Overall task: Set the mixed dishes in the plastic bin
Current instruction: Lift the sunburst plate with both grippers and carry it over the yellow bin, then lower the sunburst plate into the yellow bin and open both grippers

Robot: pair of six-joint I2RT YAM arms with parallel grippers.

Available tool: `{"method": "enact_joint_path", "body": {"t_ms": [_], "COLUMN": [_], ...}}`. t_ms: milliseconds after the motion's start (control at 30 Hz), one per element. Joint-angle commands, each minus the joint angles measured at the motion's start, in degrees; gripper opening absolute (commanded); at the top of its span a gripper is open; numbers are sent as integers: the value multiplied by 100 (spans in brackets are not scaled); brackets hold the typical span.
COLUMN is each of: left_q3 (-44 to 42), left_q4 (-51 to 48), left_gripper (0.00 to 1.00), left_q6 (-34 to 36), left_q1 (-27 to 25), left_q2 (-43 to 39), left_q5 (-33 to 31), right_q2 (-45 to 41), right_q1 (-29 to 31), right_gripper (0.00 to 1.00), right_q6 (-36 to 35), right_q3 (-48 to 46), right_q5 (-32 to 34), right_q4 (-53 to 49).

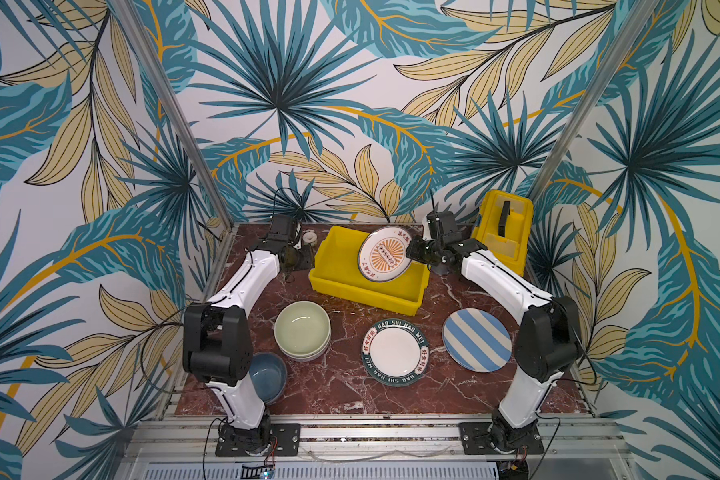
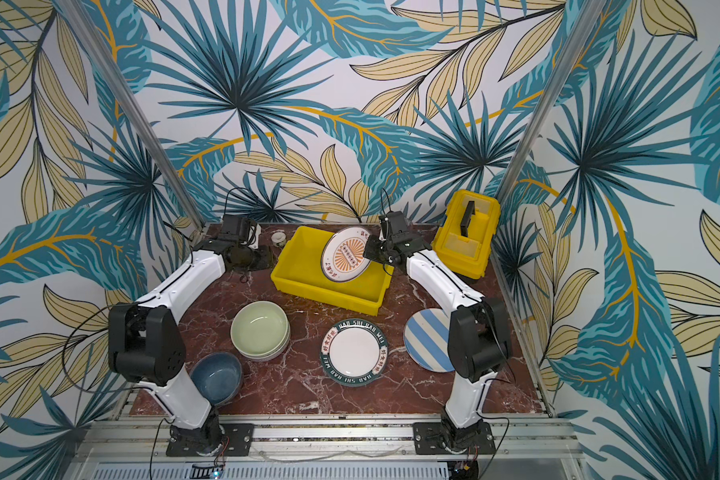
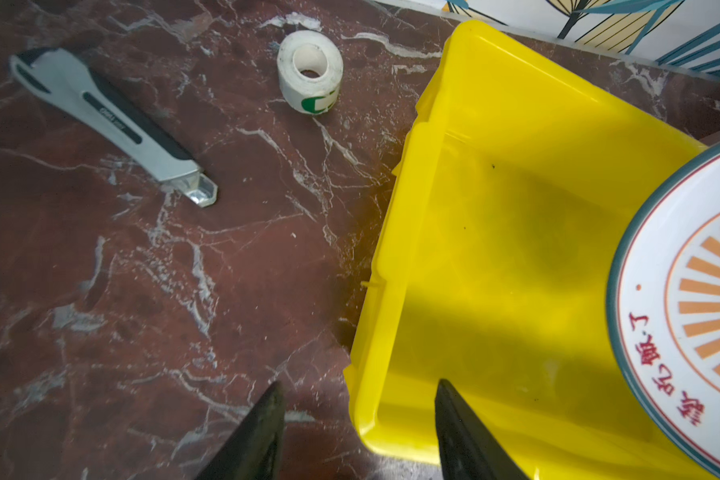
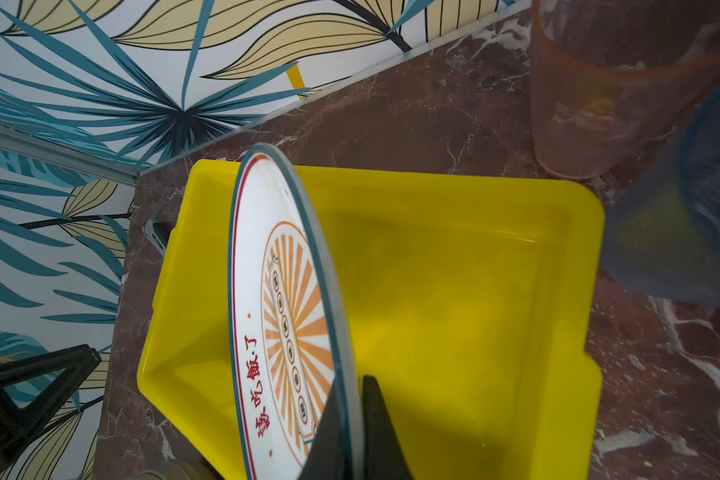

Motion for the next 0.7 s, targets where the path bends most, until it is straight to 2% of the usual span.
{"method": "enact_joint_path", "body": {"t_ms": [0,433,667], "left_q3": [426,680,610], "left_q4": [-131,-297,-406], "left_gripper": [57,48,37], "left_q6": [237,514,487], "left_q1": [83,110,110], "left_q2": [272,978,1117], "left_q5": [395,623,741], "right_q2": [186,1257,1585], "right_q1": [171,454,557], "right_gripper": [0,0,0], "right_q6": [111,254,373], "right_q3": [368,989,1134], "right_q5": [48,-9,-47], "right_q4": [327,692,757]}}
